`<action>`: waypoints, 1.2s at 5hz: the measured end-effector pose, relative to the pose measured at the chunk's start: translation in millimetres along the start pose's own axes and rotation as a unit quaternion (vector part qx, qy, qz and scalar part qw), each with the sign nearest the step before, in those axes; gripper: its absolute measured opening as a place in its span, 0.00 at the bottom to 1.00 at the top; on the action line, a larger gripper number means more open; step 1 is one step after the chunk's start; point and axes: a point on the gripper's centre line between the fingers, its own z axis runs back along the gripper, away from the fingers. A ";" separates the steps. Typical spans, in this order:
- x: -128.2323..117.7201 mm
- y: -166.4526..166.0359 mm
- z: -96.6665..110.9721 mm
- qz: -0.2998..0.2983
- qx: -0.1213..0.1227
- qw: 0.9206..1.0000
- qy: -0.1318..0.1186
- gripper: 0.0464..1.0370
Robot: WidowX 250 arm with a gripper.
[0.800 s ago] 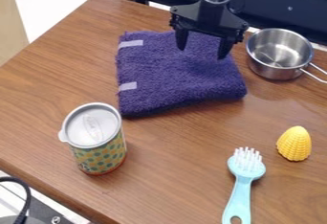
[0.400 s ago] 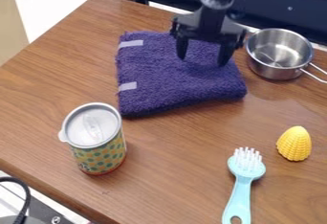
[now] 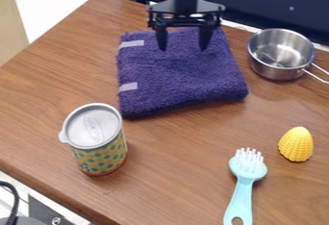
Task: Move the purple cloth above the can
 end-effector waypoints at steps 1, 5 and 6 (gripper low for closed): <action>-3.0 7.0 -14.4 0.056 -0.001 0.998 -0.013 0.88; -23.2 -7.3 -32.4 0.044 0.002 0.999 -0.014 0.01; -21.1 -6.0 -35.4 0.005 0.001 1.000 -0.031 0.01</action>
